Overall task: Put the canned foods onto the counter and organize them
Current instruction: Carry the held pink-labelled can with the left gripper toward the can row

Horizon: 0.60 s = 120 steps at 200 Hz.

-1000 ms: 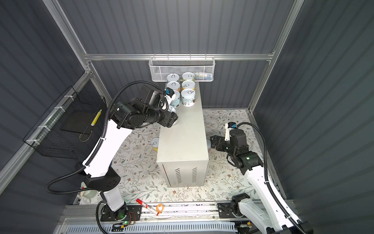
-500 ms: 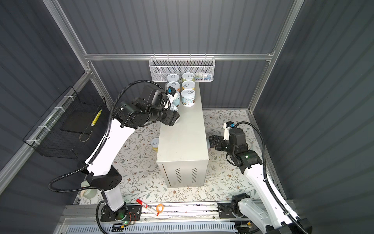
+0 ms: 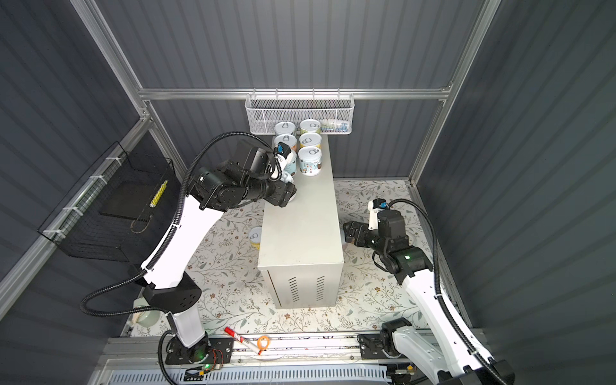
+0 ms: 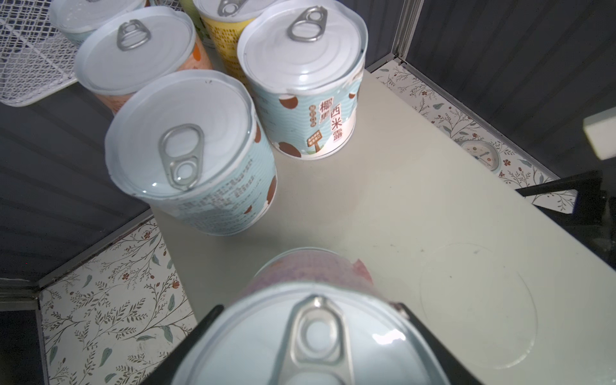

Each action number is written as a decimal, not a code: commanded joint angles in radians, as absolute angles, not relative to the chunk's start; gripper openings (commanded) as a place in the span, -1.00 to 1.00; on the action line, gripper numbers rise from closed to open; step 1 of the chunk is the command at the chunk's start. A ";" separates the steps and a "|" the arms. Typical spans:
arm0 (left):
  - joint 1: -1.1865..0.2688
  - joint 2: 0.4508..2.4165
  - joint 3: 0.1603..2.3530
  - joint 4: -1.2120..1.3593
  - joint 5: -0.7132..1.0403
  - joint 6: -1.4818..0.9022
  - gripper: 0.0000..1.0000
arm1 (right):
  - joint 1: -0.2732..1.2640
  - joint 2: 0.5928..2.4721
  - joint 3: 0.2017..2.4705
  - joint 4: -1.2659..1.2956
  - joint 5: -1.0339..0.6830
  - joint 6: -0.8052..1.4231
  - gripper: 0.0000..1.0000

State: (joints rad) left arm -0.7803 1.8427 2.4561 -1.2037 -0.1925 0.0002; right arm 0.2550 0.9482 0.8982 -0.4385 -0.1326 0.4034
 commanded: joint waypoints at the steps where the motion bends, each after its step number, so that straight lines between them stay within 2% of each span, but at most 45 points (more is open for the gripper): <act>1: -0.785 1.847 2.479 -1.151 -0.206 0.026 0.63 | 0.251 0.940 0.927 -0.447 -0.143 0.402 0.93; 40: -0.784 1.847 2.479 -1.144 -0.207 0.029 0.81 | 0.252 0.937 0.930 -0.450 -0.141 0.403 0.93; 120: -0.783 1.753 2.441 -1.086 -0.184 0.040 0.81 | 0.252 0.926 0.956 -0.468 -0.141 0.405 0.93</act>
State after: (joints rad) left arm -0.7803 1.8240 2.4508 -1.1122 -0.2058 0.0196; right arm 0.2550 0.9459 0.9226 -0.4435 -0.1322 0.4038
